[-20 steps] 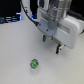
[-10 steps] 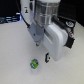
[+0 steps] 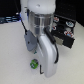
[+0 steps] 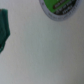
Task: Open the kcup holder, insert the kcup into the holder, and close the kcup holder
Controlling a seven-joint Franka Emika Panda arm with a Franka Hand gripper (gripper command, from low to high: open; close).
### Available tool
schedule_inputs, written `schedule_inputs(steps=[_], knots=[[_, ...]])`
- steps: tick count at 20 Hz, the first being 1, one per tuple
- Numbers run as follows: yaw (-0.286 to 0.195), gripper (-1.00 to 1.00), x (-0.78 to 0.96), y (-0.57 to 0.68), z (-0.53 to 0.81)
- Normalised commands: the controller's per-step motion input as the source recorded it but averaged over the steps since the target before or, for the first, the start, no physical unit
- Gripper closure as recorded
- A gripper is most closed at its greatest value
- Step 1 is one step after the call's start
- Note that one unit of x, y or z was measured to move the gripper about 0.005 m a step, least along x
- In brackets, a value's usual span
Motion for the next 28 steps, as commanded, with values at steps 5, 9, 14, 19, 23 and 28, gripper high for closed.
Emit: schedule_inputs(steps=[5,9,14,19,23,28], knots=[[-0.065,-1.0,0.05,-0.18,-0.03],[-0.012,-1.0,-0.06,0.07,0.08],[-0.018,-1.0,-0.29,0.08,0.29],[-0.044,-1.0,-0.45,-0.02,0.04],[-0.011,-1.0,-0.13,-0.01,0.0],[-0.034,-1.0,0.01,-0.2,-0.14]])
